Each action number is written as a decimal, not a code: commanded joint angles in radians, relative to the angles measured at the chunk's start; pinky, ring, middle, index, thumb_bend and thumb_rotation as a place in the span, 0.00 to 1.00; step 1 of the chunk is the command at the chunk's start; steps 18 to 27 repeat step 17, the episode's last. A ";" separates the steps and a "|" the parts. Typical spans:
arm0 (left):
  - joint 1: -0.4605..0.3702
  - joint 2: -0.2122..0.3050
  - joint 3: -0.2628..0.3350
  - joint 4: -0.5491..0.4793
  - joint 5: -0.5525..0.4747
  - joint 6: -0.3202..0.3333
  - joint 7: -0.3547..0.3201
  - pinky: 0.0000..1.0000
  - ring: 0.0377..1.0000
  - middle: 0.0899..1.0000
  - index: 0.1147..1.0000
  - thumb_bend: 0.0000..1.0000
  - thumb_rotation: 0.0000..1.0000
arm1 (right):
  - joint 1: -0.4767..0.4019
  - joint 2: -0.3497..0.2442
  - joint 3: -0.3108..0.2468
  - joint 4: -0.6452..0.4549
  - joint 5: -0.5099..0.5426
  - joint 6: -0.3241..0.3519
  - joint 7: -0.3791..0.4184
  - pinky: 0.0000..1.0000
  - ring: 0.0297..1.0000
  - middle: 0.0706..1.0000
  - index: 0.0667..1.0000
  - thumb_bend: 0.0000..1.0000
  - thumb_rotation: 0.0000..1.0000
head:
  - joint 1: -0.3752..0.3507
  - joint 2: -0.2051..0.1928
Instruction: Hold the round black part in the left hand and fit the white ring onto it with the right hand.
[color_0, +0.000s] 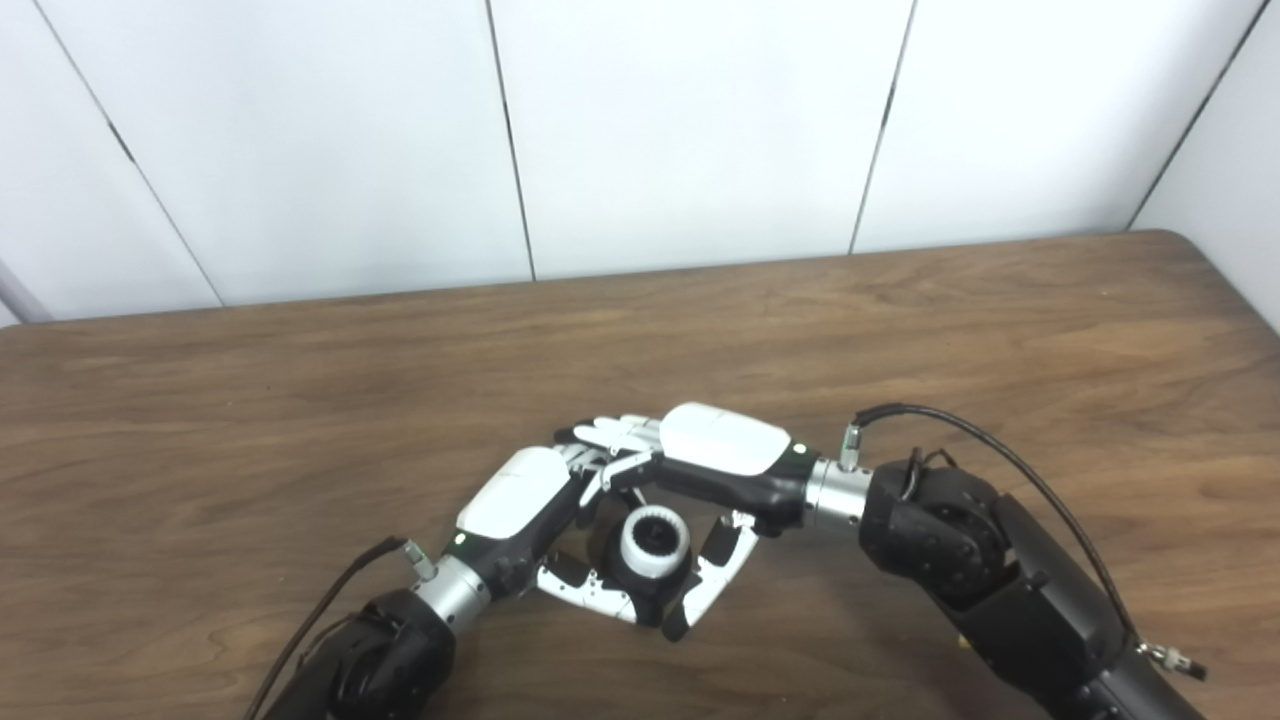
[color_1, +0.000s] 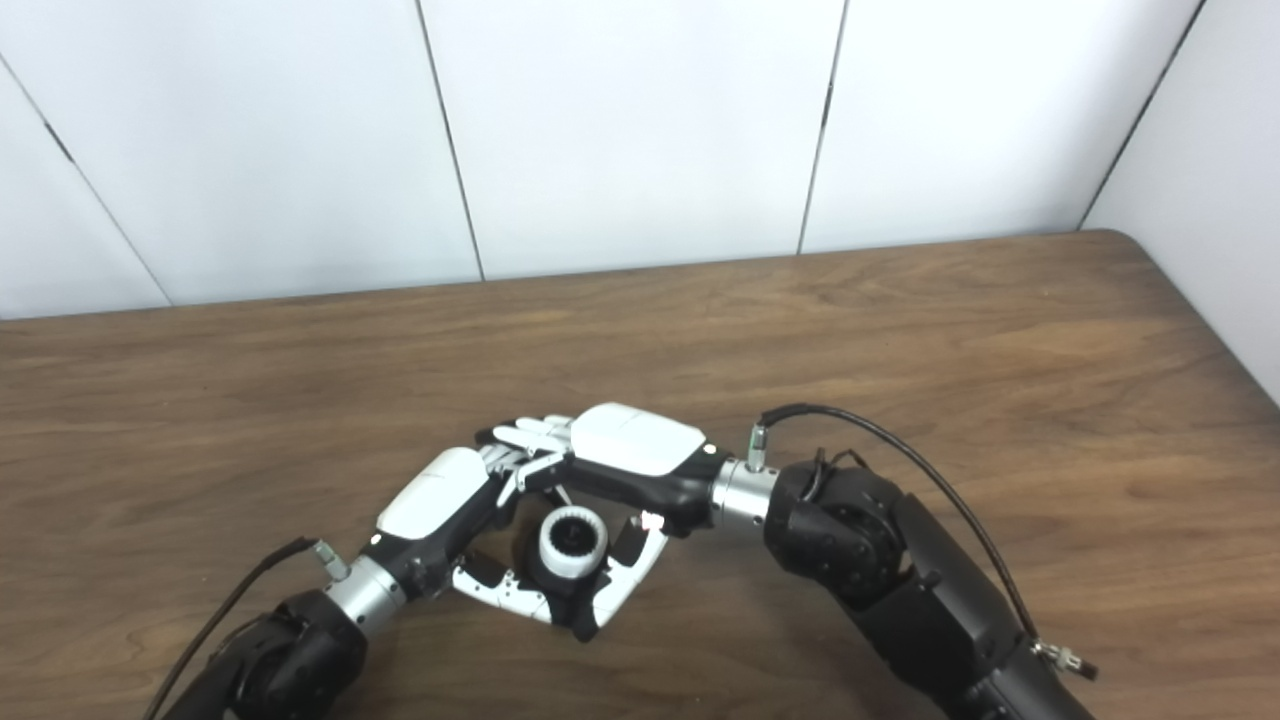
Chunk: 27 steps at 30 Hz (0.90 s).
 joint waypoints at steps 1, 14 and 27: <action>0.009 0.004 -0.031 0.034 0.026 -0.011 -0.051 1.00 1.00 0.88 0.42 0.52 0.06 | -0.028 -0.011 -0.046 -0.060 0.034 0.034 -0.014 1.00 1.00 1.00 0.99 1.00 0.32 | -0.003 0.002; -0.024 0.050 -0.031 0.105 0.119 -0.102 0.011 1.00 1.00 0.87 0.42 0.52 0.06 | -0.002 -0.052 -0.213 -0.171 0.114 0.129 -0.038 0.97 1.00 1.00 1.00 1.00 0.31 | -0.047 -0.010; -0.038 0.060 -0.033 0.133 0.138 -0.118 0.021 1.00 1.00 0.86 0.42 0.52 0.06 | 0.025 -0.047 -0.231 -0.164 0.104 0.124 -0.068 0.93 1.00 0.99 0.99 1.00 0.34 | -0.053 -0.016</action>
